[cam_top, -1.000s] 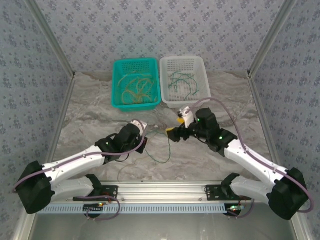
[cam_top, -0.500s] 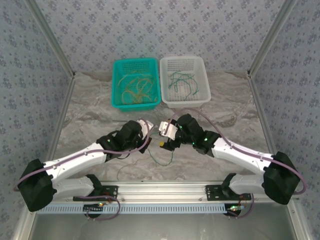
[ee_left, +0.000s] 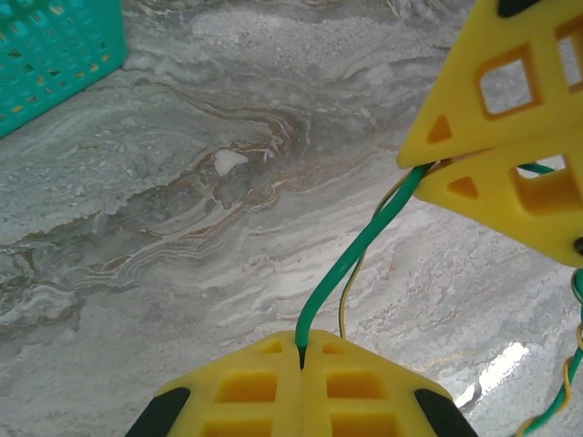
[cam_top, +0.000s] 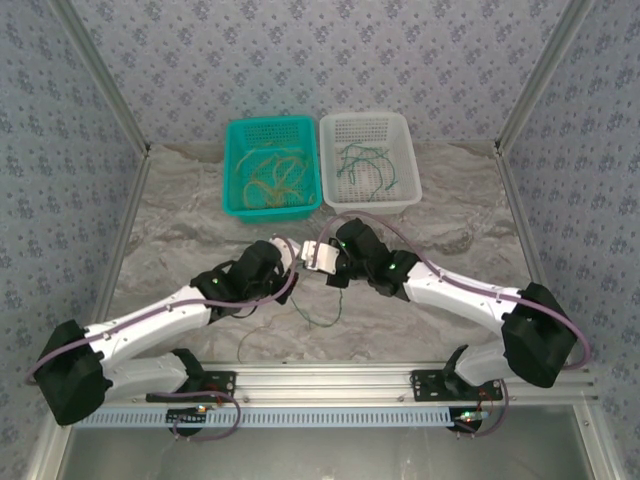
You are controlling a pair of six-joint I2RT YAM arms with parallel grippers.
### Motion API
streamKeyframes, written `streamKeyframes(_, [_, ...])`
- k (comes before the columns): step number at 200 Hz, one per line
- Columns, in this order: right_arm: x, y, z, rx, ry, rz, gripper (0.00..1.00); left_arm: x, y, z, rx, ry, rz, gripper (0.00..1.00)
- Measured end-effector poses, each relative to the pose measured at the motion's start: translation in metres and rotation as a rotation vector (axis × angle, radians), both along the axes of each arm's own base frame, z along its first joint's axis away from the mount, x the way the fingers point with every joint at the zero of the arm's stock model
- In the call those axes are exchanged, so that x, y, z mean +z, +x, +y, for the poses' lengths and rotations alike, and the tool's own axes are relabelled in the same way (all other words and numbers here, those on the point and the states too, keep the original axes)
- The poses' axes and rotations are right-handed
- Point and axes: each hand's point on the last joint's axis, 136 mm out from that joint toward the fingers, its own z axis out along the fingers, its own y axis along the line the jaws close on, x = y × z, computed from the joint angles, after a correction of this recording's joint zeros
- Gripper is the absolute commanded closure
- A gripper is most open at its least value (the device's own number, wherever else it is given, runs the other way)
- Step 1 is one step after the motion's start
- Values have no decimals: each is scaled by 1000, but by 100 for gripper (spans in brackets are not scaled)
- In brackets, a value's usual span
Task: Untangle the cables
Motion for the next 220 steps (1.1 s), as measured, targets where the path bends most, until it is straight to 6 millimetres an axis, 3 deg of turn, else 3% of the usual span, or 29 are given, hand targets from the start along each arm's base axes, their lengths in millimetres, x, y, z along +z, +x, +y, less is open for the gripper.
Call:
streamKeyframes(28, [8,2,1,-5,40,3,100,10,0,3,2,-26,-44,98])
streamKeyframes(32, [10,2,0,-10,50,9,100,12,0,3,1,-33,-54,89])
streamKeyframes(42, [14,3,-2,-13,78,22,100,19,0,2,-1,-57,-79,55])
streamKeyframes(54, [19,5,-8,-29,114,43,100,27,1,2,3,-82,-107,24])
streamKeyframes(62, [22,8,-13,-47,137,54,100,31,2,3,11,-95,-124,15])
streamKeyframes(91, [31,19,-30,-106,238,121,100,48,10,17,92,-159,-211,14])
streamKeyframes(119, [35,19,-39,-126,331,185,100,69,19,49,220,-324,-320,24])
streamKeyframes(157, [52,28,-50,-150,474,256,100,69,41,89,345,-478,-376,33])
streamKeyframes(172, [60,29,-49,-141,517,272,100,72,47,89,334,-515,-377,33])
streamKeyframes(220, [85,24,-45,-102,626,290,100,72,54,57,194,-580,-339,32])
